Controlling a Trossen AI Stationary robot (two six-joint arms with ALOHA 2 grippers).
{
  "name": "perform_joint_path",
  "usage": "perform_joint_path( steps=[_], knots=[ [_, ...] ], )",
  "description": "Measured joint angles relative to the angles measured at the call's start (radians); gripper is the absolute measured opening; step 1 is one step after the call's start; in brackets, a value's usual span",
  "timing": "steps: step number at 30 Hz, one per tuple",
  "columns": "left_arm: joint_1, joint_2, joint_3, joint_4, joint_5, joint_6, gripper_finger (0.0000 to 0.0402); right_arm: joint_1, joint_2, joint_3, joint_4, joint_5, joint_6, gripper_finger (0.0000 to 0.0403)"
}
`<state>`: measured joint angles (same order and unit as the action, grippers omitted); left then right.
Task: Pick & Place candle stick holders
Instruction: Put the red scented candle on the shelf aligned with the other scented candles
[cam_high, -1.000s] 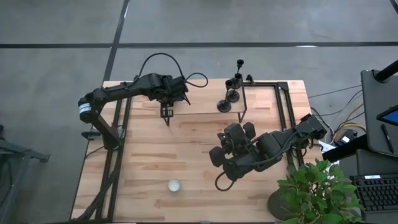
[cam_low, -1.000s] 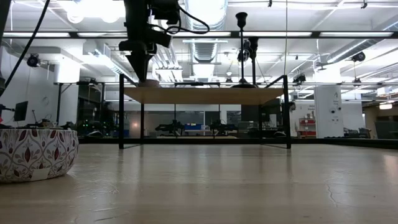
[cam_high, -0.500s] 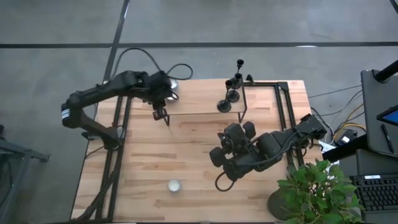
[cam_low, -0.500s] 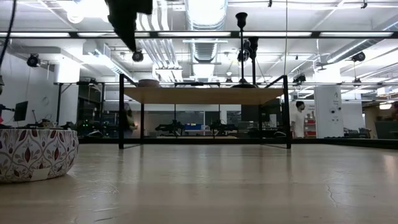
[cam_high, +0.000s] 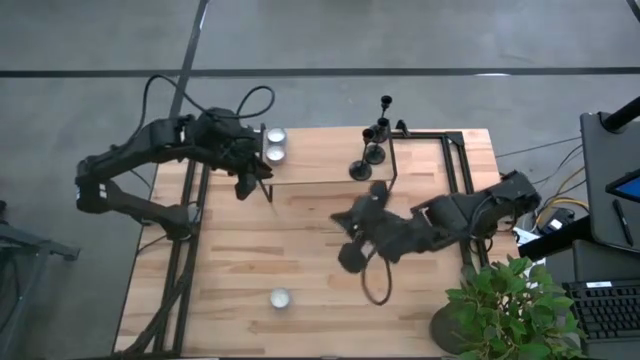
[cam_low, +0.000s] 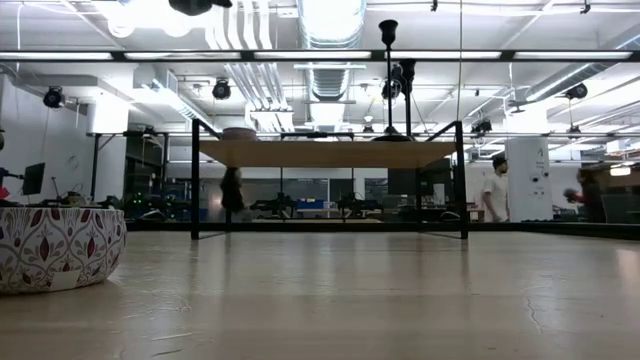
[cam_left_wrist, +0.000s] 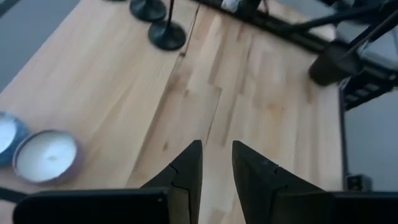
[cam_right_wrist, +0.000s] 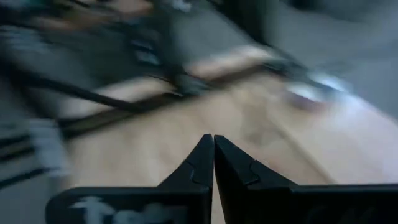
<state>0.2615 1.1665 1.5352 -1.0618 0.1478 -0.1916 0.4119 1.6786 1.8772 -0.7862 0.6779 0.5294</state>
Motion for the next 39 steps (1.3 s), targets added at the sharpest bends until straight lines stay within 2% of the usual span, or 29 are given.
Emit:
perform_joint_path(
  steps=[3, 8, 12, 14, 18, 22, 25, 31, 35, 39],
  knots=[
    [-0.014, -0.009, 0.0, 0.019, 0.001, -0.024, 0.0083, -0.054, -0.063, -0.158, 0.285, -0.158, -0.115, 0.0008],
    [-0.034, -0.006, -0.001, 0.023, 0.036, -0.083, 0.0083, -0.129, -0.193, -0.423, 0.423, -0.241, -0.124, 0.0008],
    [-0.073, 0.005, -0.002, 0.038, 0.085, -0.115, 0.0083, -0.173, -0.33, -0.656, 0.64, -0.384, -0.106, 0.0008],
    [-0.092, 0.012, -0.003, 0.043, 0.09, -0.124, 0.0083, -0.196, -0.4, -0.757, 0.703, -0.366, -0.088, 0.0008],
    [-0.123, 0.025, -0.003, 0.068, 0.084, -0.162, 0.0083, -0.242, -0.535, -0.911, 0.592, -0.23, -0.076, 0.0008],
    [-0.153, 0.048, -0.003, 0.09, 0.059, -0.189, 0.0083, -0.241, -0.649, -1.065, 0.603, -0.234, 0.003, 0.0008],
    [-0.176, 0.067, -0.003, 0.092, 0.058, -0.207, 0.0083, -0.24, -0.715, -1.179, 0.663, -0.244, -0.044, 0.0008],
    [-0.233, 0.11, -0.003, 0.09, 0.056, -0.23, 0.0083, -0.241, -0.825, -1.4, 0.866, -0.337, -0.118, 0.0008],
    [-0.252, 0.138, -0.003, 0.089, 0.052, -0.245, 0.0083, -0.243, -0.886, -1.528, 0.996, -0.344, -0.104, 0.0008],
    [-0.265, 0.163, -0.003, 0.089, 0.034, -0.25, 0.0083, -0.244, -0.956, -1.611, 1.013, -0.327, -0.105, 0.0008]
  ],
)
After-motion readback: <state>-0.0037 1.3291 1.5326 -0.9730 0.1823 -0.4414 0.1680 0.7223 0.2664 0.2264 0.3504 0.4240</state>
